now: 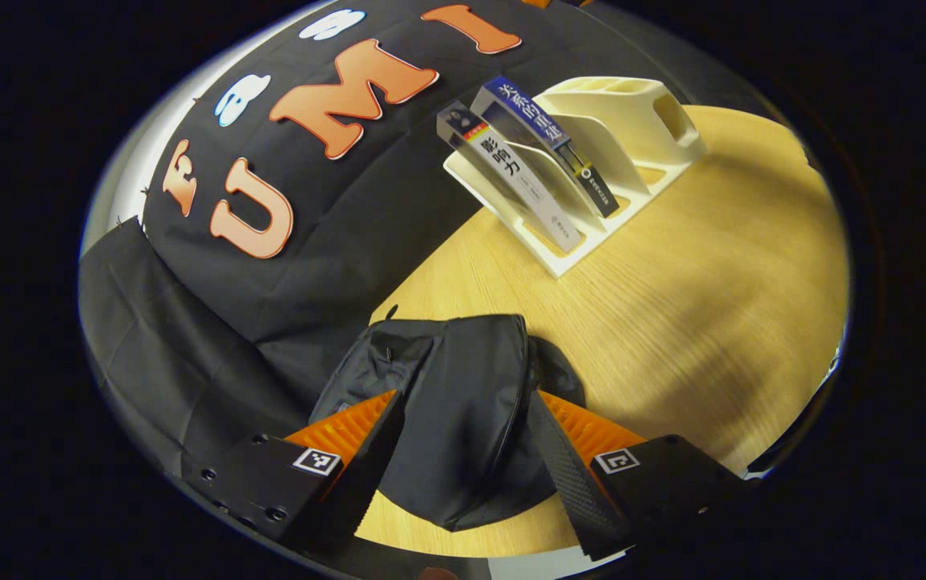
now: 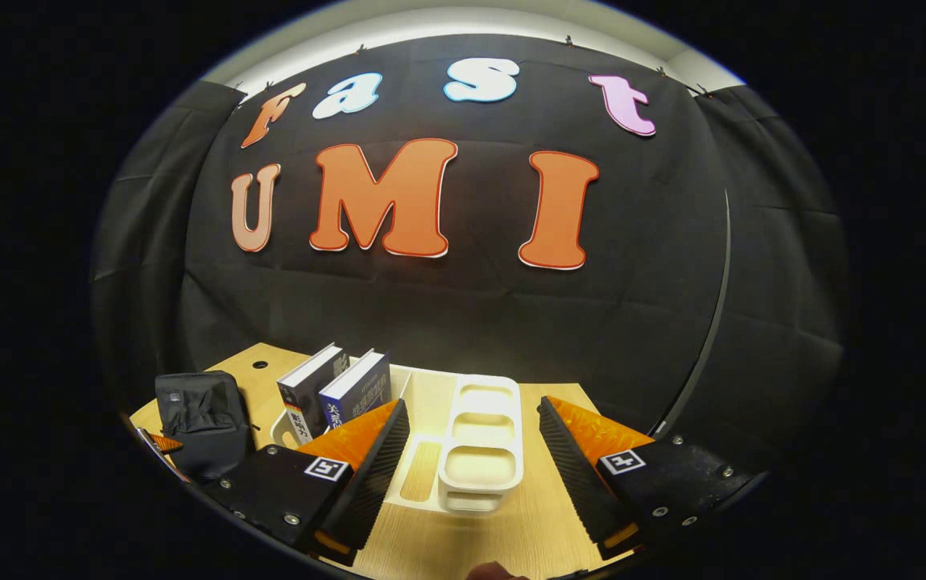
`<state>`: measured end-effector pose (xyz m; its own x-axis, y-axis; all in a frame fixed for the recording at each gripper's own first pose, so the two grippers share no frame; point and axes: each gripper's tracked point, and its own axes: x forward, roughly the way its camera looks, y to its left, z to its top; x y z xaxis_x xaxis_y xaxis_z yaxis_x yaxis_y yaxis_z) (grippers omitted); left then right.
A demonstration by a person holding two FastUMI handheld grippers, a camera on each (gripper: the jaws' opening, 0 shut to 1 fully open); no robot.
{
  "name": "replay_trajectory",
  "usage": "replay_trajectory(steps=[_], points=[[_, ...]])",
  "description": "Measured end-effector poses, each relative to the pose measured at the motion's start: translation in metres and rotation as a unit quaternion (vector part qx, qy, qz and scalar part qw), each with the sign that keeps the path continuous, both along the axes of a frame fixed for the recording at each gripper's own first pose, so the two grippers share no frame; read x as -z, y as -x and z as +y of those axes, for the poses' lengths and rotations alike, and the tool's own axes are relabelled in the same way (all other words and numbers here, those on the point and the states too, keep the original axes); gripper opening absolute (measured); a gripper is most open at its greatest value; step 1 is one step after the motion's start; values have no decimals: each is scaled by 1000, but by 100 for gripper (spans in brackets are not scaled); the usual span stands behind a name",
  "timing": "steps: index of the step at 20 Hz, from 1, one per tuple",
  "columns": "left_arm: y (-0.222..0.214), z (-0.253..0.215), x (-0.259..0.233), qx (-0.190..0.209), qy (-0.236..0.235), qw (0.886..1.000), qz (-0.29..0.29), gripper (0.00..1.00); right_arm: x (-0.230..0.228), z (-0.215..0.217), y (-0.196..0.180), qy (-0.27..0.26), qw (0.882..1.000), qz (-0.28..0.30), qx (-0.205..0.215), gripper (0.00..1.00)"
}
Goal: Open the schoolbag, grab two books from the bookshelf and put them into the schoolbag.
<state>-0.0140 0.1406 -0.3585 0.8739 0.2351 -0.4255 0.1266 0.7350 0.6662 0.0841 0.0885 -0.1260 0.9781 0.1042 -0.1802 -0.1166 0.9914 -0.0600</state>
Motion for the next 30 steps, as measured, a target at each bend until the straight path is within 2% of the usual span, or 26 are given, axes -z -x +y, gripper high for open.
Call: replay_trajectory(steps=[6,10,14,16,17,20,21,22,23,26,30], points=[[-4,31,15,-35,-35,999,5,98,2,2,-3,4,1000,3,-1,97],[-30,45,10,-33,-57,998,-5,98,1,10,-6,9,1000,5,-3,97],[-54,57,14,-30,-51,998,11,96,-3,20,-8,14,1000,6,-2,97],[-63,58,19,-25,-29,999,31,94,-4,25,-9,18,1000,7,-2,97],[-66,56,19,-21,-15,999,40,90,-6,29,-10,21,1000,8,-1,97],[-70,50,16,0,26,997,79,55,-11,40,-14,26,1000,11,1,97],[-72,48,12,15,19,996,90,32,-12,45,-16,26,1000,13,1,97],[-79,47,8,29,11,995,96,28,-14,52,-17,26,1000,15,0,97],[-83,47,3,38,10,995,96,11,-15,58,-19,27,999,17,-1,97],[-84,49,-3,61,42,988,136,7,-20,78,-27,32,999,20,-5,97],[-93,61,-22,70,102,978,168,7,-22,103,-37,41,999,33,-12,97]])
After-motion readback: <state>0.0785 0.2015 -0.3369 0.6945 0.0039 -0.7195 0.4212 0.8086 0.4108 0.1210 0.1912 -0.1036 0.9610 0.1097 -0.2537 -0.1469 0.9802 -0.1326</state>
